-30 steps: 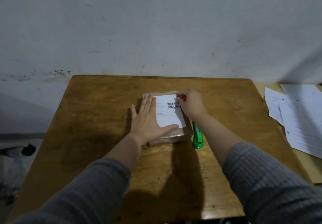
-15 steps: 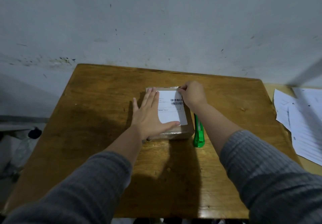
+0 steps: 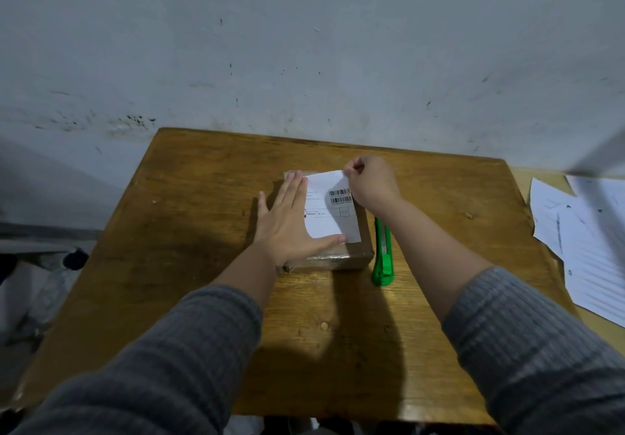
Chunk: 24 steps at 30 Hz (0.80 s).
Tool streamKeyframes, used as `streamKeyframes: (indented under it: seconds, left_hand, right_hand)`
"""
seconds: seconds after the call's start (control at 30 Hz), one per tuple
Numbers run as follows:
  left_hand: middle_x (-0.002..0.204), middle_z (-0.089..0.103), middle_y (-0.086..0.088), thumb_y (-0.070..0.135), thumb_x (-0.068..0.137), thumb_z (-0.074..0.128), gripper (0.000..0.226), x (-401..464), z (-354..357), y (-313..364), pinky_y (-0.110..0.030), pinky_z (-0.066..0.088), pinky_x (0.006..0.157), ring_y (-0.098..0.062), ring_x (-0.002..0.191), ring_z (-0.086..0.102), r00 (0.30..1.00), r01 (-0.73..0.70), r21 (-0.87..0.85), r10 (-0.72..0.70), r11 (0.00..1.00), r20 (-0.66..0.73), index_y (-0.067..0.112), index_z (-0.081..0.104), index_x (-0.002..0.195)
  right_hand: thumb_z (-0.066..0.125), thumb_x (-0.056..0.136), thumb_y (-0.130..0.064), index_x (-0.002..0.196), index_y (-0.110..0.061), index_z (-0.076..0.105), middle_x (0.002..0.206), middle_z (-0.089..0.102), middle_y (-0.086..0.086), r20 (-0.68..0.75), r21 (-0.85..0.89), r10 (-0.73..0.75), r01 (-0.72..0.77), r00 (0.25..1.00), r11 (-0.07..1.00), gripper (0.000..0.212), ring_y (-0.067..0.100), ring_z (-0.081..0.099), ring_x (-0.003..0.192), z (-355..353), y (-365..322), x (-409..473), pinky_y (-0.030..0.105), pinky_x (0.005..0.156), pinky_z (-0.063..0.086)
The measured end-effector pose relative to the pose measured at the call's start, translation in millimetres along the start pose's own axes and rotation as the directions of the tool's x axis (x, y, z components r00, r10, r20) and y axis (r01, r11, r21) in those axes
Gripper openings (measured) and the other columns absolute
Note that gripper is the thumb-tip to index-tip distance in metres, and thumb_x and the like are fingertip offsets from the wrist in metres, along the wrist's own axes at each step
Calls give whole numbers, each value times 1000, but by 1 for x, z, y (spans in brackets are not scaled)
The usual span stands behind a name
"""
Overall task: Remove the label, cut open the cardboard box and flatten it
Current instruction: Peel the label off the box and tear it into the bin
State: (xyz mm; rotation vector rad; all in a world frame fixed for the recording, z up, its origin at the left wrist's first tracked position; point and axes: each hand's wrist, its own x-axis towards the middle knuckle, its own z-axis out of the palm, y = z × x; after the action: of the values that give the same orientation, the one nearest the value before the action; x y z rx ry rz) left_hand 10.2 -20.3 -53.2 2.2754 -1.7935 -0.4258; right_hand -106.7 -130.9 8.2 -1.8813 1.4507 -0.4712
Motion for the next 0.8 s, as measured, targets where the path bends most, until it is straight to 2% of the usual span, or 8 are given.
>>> streamKeyframes:
  seconds: [0.2,0.3,0.4,0.47,0.53,0.6,0.7,0.8]
  left_hand:
    - [160,-16,3,96,58,33,131,-3,-4,3,-59,-4,116,-9,145,-18,1000,8,32,-8,999,5,15,-9,152]
    - [161,-13,0,94,62,30,126,-8,-6,4,-58,-5,116,-11,146,-18,999,32,76,-32,997,-1,13,-6,152]
    - [161,-14,-2,93,64,28,124,-19,-5,3,-56,-7,116,-12,146,-18,999,40,97,-42,995,23,13,-7,152]
    - [161,-14,-1,94,63,24,125,-25,-3,2,-56,-7,116,-13,145,-19,999,41,104,-45,994,30,13,-9,152]
    - [161,-14,0,95,61,20,126,-27,-1,-1,-57,-7,116,-12,145,-19,999,36,111,-39,993,25,13,-10,152]
    - [161,-13,1,96,59,17,126,-27,1,-2,-57,-8,116,-13,145,-19,999,32,108,-33,994,11,14,-10,152]
    - [161,-13,0,96,60,16,126,-27,3,-3,-56,-11,115,-13,146,-18,1000,31,101,-31,994,-4,15,-10,152]
    - [161,-13,0,95,62,19,124,-28,2,-2,-56,-12,115,-14,145,-19,1000,30,91,-29,995,-10,14,-11,151]
  right_hand:
    - [52,94,-17,99,-22,57,70,54,-6,37,-6,-80,80,996,997,9,11,52,61,-6,-2,-6,20,46,34]
    - [63,88,-23,102,-17,67,83,61,-1,93,-120,-106,117,990,986,15,16,58,80,0,4,-5,23,62,41]
    - [70,81,-25,105,-20,69,96,65,6,64,-170,-91,101,994,980,24,27,57,102,9,11,-4,35,78,50]
    - [71,80,-25,97,-21,71,100,67,8,50,-146,-69,75,996,986,17,26,59,99,13,12,-3,35,74,52]
    - [70,82,-26,85,-22,70,99,69,6,48,-144,-50,57,998,988,5,20,61,89,14,10,-3,31,67,50]
    - [67,83,-35,82,-29,69,102,67,4,7,-213,-42,42,999,976,7,21,57,96,14,9,-3,33,74,46]
    - [61,86,-42,94,-29,72,113,55,-1,-53,-369,-79,54,996,928,18,25,40,115,6,7,-8,38,90,34]
    - [59,88,-37,91,-27,72,109,64,-2,-33,-335,-50,36,998,942,17,24,49,113,0,4,-12,38,93,33]
